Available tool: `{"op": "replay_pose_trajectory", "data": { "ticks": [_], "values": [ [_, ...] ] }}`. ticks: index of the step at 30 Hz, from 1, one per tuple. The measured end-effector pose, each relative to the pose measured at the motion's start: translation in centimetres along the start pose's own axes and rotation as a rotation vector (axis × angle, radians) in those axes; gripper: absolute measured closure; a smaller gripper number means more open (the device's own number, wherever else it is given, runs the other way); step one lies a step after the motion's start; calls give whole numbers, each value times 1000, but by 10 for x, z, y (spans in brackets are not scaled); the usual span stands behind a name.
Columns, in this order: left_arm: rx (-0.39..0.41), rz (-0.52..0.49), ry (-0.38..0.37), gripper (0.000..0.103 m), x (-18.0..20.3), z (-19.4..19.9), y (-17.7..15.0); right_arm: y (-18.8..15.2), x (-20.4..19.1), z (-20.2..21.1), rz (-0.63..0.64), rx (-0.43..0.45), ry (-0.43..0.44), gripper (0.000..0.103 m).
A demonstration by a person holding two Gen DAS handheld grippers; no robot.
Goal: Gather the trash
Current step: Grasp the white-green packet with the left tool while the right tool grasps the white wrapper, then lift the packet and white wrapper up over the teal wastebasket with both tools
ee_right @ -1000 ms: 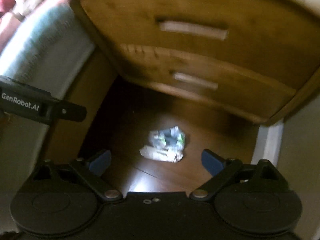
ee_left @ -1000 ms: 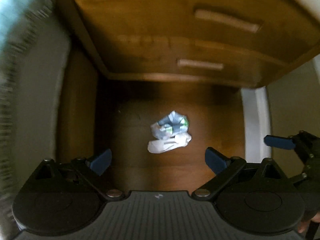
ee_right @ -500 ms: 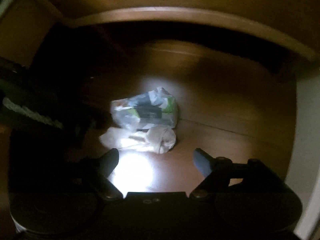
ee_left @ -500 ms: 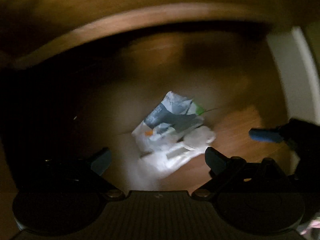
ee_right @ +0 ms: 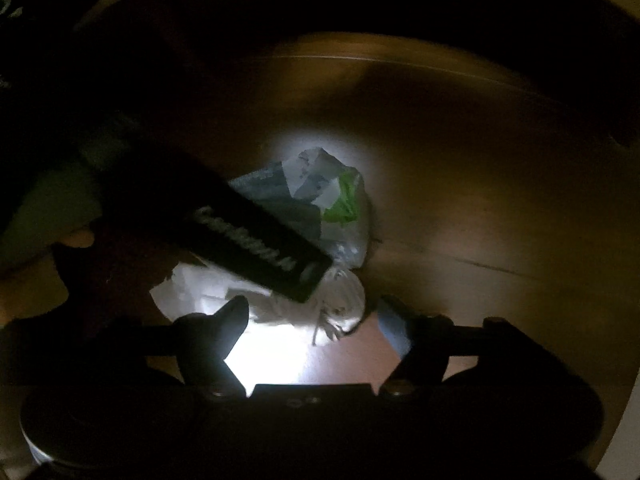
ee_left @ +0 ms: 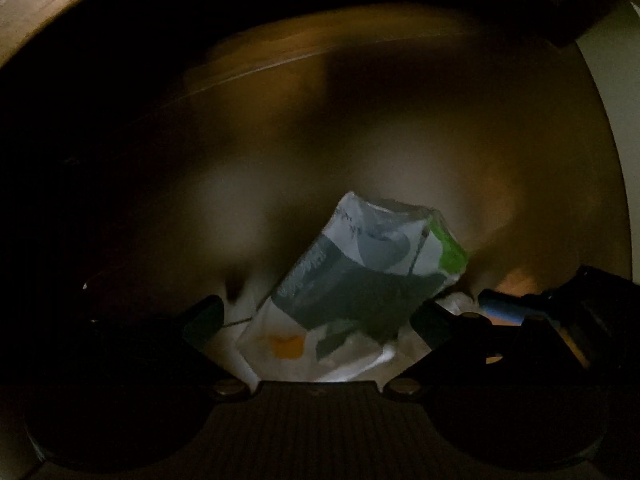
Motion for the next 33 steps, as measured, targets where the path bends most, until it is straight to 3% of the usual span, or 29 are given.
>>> {"op": "replay_pose_trajectory", "data": {
  "ticks": [3,8,13,17,23,28,33],
  "values": [
    [-17,-6,-2,24,3,-4,1,1,-2,-8,4,-11,-30,42],
    [-26,-27,-2,36,9,-5,-2,3,-7,-10,18,1,-65,63],
    [-23,-9,-4,72,10,1,-7,-3,-9,-7,11,-6,-86,76],
    [-22,35,11,75,8,15,-15,-11,-2,7,-79,-7,-64,78],
    [-14,119,-4,75,1,80,-36,-34,3,61,-143,10,-85,78],
    [20,167,-29,75,2,163,-57,-43,-9,130,-137,52,-104,78],
    [73,190,-43,75,4,264,-77,-40,-26,224,-138,122,-122,78]
  ]
}}
Point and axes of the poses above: each gripper's, at about its wrist camera, not at the fingertips, and z roughly against the way its jaws point, x to its right, y to its top, the point moved 3 cm from there along -z, roughly the way its jaws point, and after that the axes turned 5 degrees about -z, right-handed, at the moved point
